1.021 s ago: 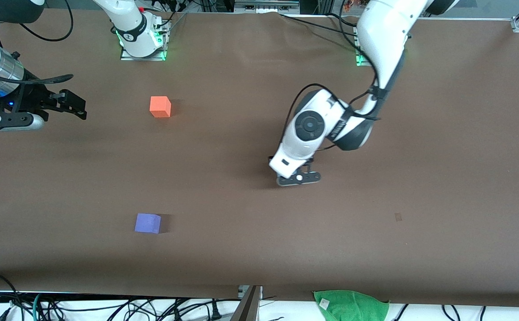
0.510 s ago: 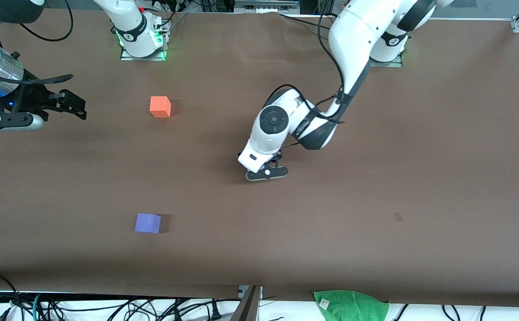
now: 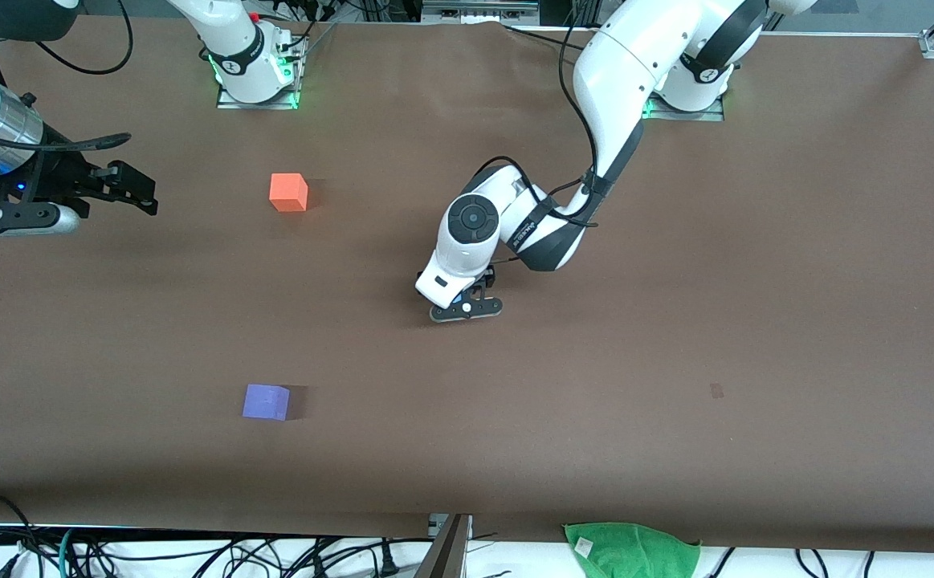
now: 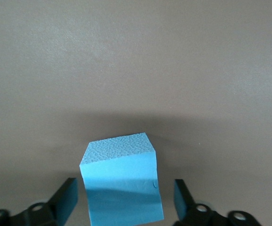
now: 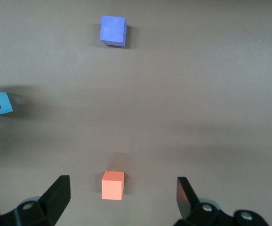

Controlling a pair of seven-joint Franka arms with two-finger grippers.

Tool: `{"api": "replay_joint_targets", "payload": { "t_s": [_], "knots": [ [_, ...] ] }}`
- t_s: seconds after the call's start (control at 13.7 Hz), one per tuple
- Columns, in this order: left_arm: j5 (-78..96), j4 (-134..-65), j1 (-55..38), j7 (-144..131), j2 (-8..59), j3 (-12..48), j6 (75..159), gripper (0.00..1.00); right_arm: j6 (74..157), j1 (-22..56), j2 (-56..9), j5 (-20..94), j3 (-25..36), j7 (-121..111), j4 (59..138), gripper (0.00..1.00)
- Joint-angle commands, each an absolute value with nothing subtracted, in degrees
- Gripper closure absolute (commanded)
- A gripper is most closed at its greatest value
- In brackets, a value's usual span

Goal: Place blue block between orange and purple blocks
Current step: 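Set the blue block down while the right gripper reaches toward it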

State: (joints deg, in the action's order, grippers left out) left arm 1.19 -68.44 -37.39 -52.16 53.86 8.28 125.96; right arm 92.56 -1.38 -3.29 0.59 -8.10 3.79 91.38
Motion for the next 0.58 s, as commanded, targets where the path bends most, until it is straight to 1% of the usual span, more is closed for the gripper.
{"api": "replay_joint_targets", "payload": {
  "t_s": [0.0,0.15,0.29,0.44,0.51],
  "knots": [
    [2.63,-65.49,-37.44,-52.38,53.62,7.65,123.93,0.0,94.04,-1.58,-6.92,1.41,-8.17,3.25,90.7,0.0],
    [3.6,-62.77,-35.35,-52.21,52.82,7.65,118.68,0.0,93.61,-2.11,-7.64,1.58,-8.0,3.78,91.05,0.0],
    [3.34,-60.21,-32.27,-51.42,50.99,7.56,113.05,0.0,94.04,-1.5,-11.58,0.36,-8.09,2.9,90.79,0.0],
    [2.9,-60.21,-27.8,-49.23,47.74,7.3,112.15,0.0,92.38,-0.71,-15.81,-0.26,-8.26,3.16,90.88,0.0],
    [2.81,-60.21,-25.51,-46.87,46.85,7.38,111.02,0.0,92.37,-0.36,-15.99,-0.09,-8.26,3.77,90.97,0.0]
  ]
}}
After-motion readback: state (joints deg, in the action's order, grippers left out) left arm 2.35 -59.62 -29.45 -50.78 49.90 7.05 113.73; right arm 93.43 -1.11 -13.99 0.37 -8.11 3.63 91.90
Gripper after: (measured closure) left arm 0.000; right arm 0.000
